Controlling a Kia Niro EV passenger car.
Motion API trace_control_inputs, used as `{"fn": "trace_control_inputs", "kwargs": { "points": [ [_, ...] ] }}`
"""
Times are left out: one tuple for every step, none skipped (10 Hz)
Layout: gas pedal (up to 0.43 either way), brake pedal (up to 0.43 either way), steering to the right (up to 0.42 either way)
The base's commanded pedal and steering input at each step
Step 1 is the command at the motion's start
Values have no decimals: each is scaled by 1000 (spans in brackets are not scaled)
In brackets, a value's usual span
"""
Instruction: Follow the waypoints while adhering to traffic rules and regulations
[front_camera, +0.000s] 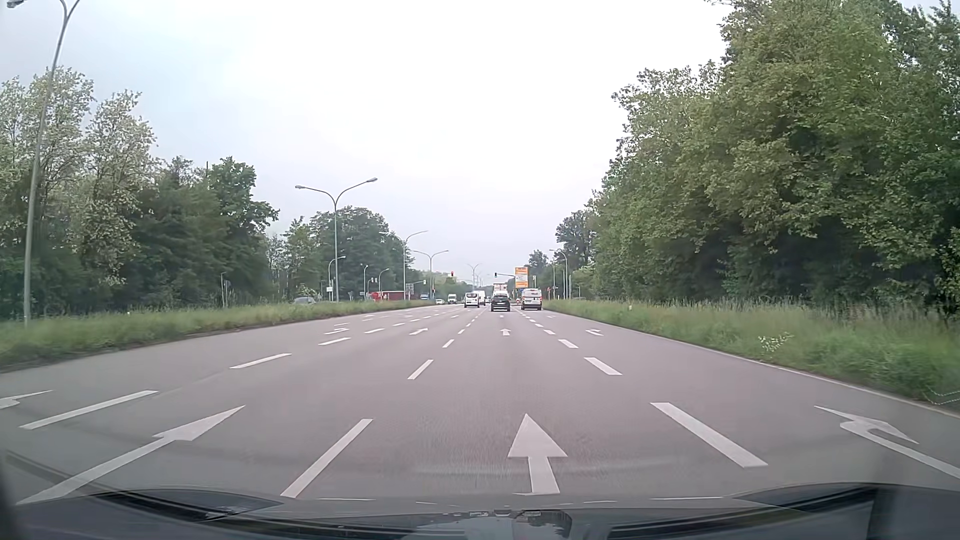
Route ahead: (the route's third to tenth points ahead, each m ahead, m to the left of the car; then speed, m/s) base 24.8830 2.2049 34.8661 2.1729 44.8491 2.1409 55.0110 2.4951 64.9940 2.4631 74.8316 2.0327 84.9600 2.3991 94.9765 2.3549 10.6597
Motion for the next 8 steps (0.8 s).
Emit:
{"fn": "trace_control_inputs", "kwargs": {
  "points": [
    [0,152,0],
    [0,134,0],
    [0,128,0],
    [0,128,0],
    [0,128,0],
    [0,122,0],
    [0,122,-1],
    [0,110,-1]
  ]
}}
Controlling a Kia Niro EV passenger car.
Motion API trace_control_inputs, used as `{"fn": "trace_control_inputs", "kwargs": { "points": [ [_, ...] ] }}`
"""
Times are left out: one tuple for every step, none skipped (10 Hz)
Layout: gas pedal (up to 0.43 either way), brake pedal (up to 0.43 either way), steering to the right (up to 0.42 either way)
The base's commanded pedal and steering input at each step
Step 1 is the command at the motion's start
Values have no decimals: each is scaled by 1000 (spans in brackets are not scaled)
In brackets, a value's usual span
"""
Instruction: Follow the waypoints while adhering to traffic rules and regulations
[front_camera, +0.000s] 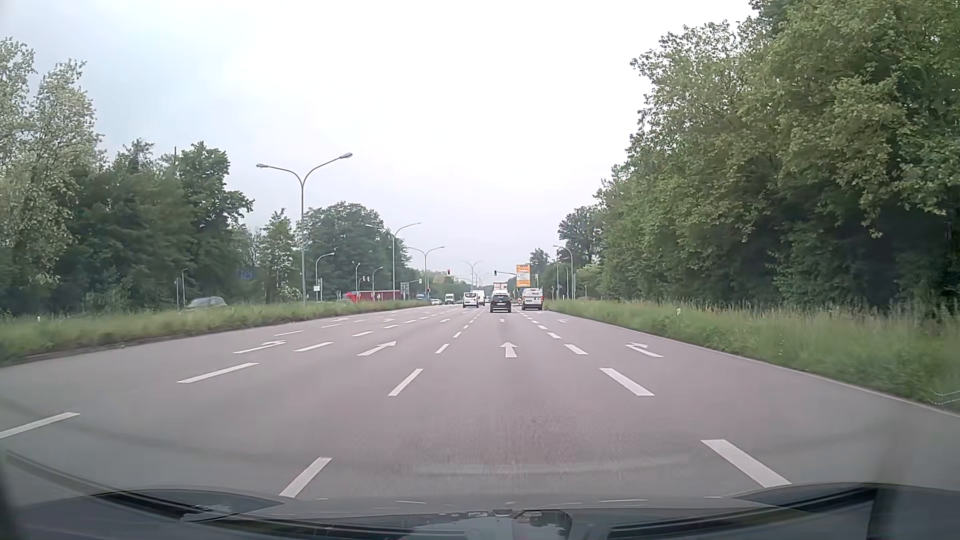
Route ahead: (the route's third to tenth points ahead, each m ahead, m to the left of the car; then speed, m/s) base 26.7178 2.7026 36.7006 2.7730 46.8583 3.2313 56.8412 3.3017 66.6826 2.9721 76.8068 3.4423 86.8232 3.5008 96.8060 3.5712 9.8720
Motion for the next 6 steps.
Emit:
{"fn": "trace_control_inputs", "kwargs": {
  "points": [
    [0,98,-1],
    [0,91,-2],
    [0,61,-1],
    [0,30,-2],
    [0,0,-1],
    [0,0,-2]
  ]
}}
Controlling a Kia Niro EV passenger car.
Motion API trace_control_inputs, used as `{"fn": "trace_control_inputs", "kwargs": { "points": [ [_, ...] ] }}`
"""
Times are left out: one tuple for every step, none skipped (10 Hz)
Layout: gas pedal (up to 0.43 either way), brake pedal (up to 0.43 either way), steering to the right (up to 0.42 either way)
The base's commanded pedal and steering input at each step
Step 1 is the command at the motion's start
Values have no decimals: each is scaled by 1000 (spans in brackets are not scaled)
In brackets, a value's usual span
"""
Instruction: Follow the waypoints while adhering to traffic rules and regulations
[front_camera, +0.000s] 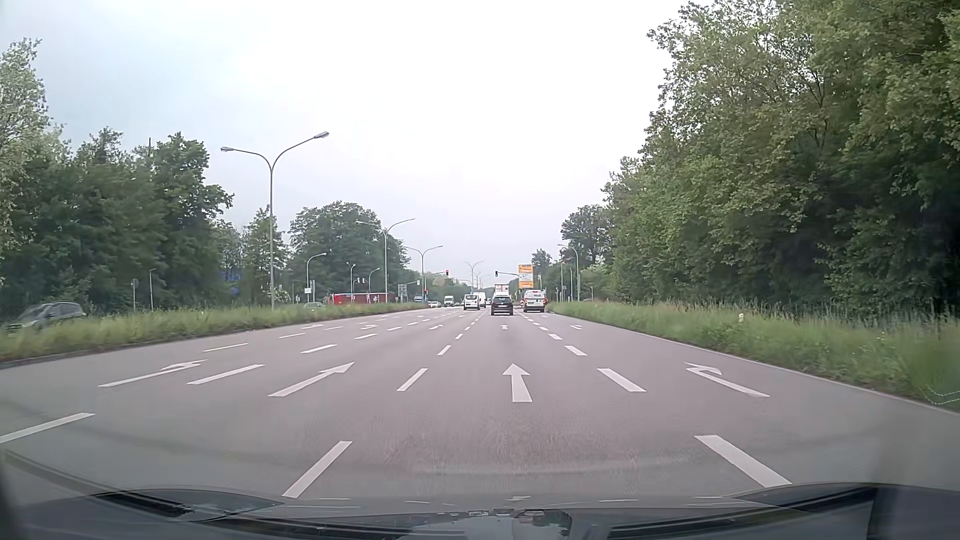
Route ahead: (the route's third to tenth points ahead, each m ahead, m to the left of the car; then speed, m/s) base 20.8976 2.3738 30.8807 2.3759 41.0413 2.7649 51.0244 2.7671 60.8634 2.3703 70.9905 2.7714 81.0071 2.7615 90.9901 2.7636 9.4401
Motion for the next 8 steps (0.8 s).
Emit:
{"fn": "trace_control_inputs", "kwargs": {
  "points": [
    [0,0,-2],
    [0,0,-2],
    [0,0,-1],
    [0,0,-3],
    [0,0,-3],
    [8,0,-3],
    [79,0,-3],
    [87,0,-3]
  ]
}}
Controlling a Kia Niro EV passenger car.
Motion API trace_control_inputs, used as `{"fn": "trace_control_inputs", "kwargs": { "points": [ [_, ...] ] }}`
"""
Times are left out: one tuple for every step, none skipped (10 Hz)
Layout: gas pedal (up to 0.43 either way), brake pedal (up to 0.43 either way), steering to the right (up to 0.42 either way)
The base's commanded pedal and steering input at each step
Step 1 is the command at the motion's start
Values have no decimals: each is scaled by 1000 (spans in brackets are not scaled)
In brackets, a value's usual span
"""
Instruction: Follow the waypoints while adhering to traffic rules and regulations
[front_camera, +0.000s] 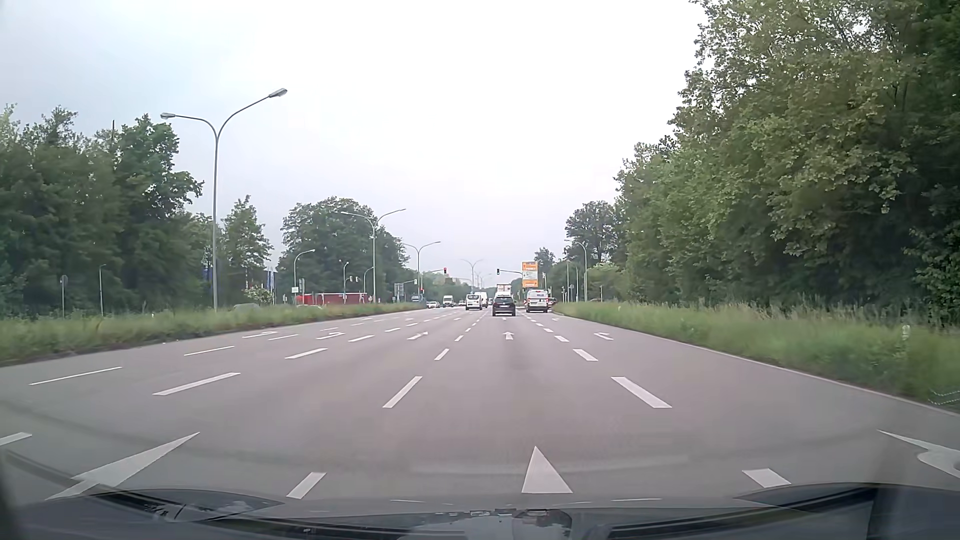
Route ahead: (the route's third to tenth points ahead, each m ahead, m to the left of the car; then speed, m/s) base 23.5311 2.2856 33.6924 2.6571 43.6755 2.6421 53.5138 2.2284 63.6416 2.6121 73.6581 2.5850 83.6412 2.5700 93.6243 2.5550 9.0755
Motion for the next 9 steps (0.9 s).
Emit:
{"fn": "trace_control_inputs", "kwargs": {
  "points": [
    [110,0,-3],
    [138,0,-1],
    [150,0,0],
    [169,0,2],
    [177,0,2],
    [189,0,2],
    [197,0,2],
    [197,0,2],
    [209,0,2]
  ]
}}
